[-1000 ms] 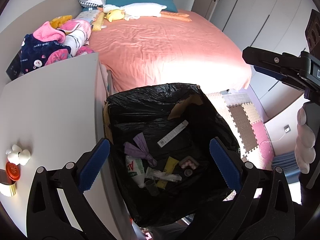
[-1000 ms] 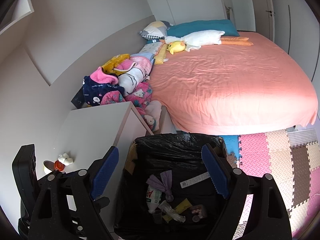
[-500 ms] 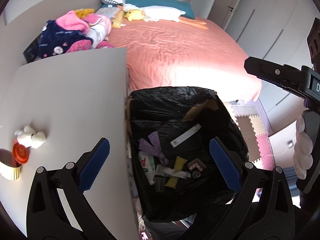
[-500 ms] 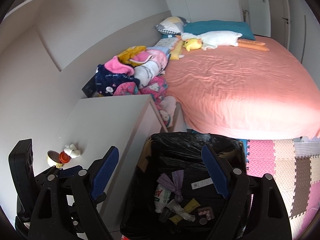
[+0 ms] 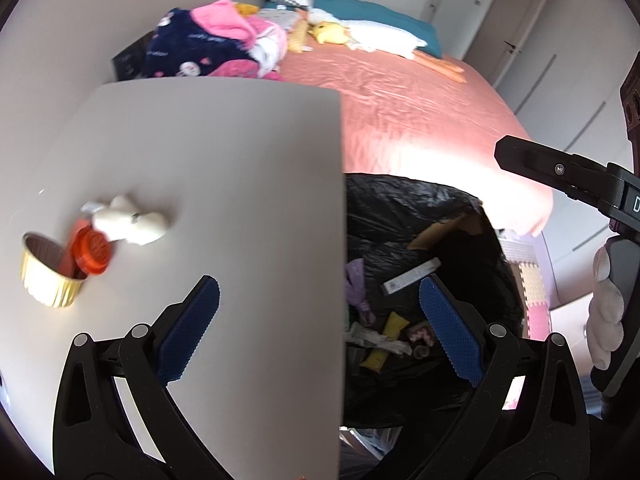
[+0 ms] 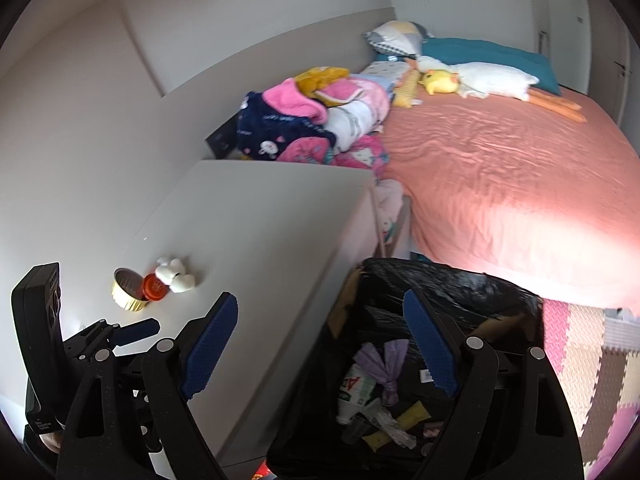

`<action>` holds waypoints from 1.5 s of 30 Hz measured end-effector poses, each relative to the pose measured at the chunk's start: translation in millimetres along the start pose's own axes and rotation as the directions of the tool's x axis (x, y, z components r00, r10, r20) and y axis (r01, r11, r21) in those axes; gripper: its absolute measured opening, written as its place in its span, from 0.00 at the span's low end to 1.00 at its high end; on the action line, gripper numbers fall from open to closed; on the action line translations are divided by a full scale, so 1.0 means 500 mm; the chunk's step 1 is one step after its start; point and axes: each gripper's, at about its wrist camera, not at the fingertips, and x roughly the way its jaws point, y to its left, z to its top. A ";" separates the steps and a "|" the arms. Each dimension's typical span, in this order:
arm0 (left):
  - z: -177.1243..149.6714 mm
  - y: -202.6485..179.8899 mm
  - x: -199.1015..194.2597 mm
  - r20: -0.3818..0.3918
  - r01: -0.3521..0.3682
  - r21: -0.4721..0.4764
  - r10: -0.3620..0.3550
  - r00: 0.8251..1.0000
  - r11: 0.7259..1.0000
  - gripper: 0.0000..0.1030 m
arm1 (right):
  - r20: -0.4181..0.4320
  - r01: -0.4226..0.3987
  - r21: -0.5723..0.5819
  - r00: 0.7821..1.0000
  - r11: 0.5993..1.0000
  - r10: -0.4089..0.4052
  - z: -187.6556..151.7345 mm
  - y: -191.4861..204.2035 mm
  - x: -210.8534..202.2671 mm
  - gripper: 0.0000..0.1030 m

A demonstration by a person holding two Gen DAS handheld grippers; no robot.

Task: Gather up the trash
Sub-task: 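Move both open tools back over the table, then grasp the gold foil cup with the left tool while the right tool grasps the white foam figure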

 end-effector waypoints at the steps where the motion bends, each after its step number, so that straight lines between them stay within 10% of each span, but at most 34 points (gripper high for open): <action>1: -0.003 0.010 -0.002 0.002 -0.007 -0.010 0.007 1.000 1.000 0.94 | -0.004 -0.006 -0.009 1.000 1.000 0.006 0.002 0.009 0.006 0.83; 22: -0.035 0.226 -0.055 0.040 -0.136 -0.254 0.151 0.988 0.958 0.94 | -0.086 -0.136 -0.178 0.989 0.975 0.122 0.024 0.193 0.128 0.82; 45: -0.052 0.421 -0.049 0.004 -0.231 -0.540 0.277 0.961 0.810 0.93 | -0.207 -0.208 -0.316 0.967 0.926 0.147 0.022 0.332 0.297 0.77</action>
